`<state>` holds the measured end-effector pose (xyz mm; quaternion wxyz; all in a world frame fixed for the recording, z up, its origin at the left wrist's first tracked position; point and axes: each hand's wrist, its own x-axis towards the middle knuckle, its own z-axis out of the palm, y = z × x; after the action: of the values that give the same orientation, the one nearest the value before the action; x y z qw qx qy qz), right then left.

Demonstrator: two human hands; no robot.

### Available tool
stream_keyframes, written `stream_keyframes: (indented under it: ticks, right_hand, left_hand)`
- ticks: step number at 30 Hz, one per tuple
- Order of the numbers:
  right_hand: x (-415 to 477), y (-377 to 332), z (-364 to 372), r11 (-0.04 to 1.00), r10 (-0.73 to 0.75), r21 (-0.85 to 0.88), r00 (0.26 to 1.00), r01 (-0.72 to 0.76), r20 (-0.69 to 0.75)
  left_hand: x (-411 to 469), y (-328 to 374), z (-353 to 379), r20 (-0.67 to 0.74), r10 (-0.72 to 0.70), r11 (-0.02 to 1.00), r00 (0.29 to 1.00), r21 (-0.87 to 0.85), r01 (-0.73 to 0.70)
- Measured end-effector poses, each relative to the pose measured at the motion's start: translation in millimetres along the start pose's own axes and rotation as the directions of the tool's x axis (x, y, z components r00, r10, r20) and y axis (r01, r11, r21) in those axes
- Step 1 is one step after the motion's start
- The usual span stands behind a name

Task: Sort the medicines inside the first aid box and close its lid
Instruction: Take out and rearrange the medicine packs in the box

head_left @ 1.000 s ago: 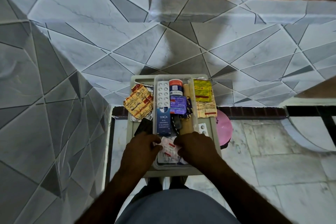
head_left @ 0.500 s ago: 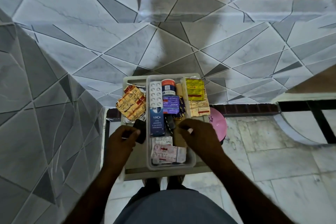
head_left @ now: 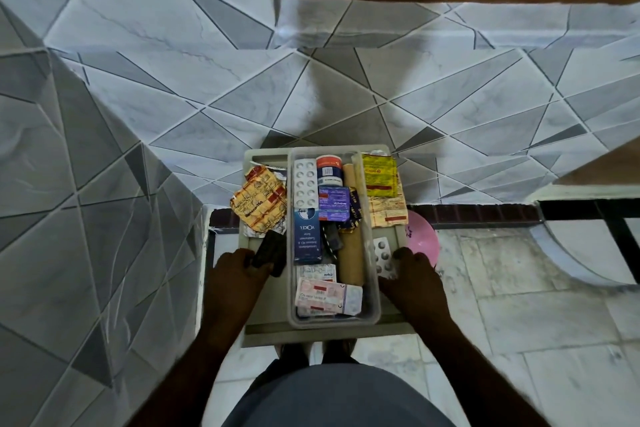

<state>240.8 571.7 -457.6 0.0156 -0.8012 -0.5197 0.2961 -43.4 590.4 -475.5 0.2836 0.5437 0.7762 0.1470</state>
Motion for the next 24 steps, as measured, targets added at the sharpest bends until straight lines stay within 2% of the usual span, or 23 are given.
stream_keyframes:
  ticks: [3, 8, 11, 13, 17, 24]
  right_hand:
    - [-1, -6, 5, 1.0, -0.003, 0.004, 1.0, 0.003, -0.01]
    - [2, -12, 1, 0.989, 0.049, 0.142, 0.999, -0.051, 0.019]
    - [6, -9, -2, 0.966, 0.07, 0.247, 0.997, -0.075, 0.029]
    - [10, -5, -6, 0.936, 0.132, 0.321, 0.989, -0.146, 0.065]
    - [15, 1, -22, 0.856, 0.223, 0.459, 0.971, -0.238, 0.086]
    - [7, -6, -67, 0.699, 0.193, 0.697, 0.981, -0.157, 0.028]
  left_hand:
    - [0, 4, 6, 0.007, 0.015, 0.998, 1.0, 0.06, -0.016]
    - [7, 3, 8, 0.039, -0.044, 0.999, 0.998, 0.012, 0.043]
    - [10, 2, 0, 0.049, -0.119, 0.988, 0.992, -0.093, 0.123]
    - [10, 0, -7, 0.099, -0.156, 0.966, 0.983, -0.194, 0.173]
    - [4, -10, -28, 0.188, -0.21, 0.874, 0.959, -0.404, 0.271]
    - [-7, 3, -74, 0.226, -0.189, 0.783, 0.956, -0.553, 0.286]
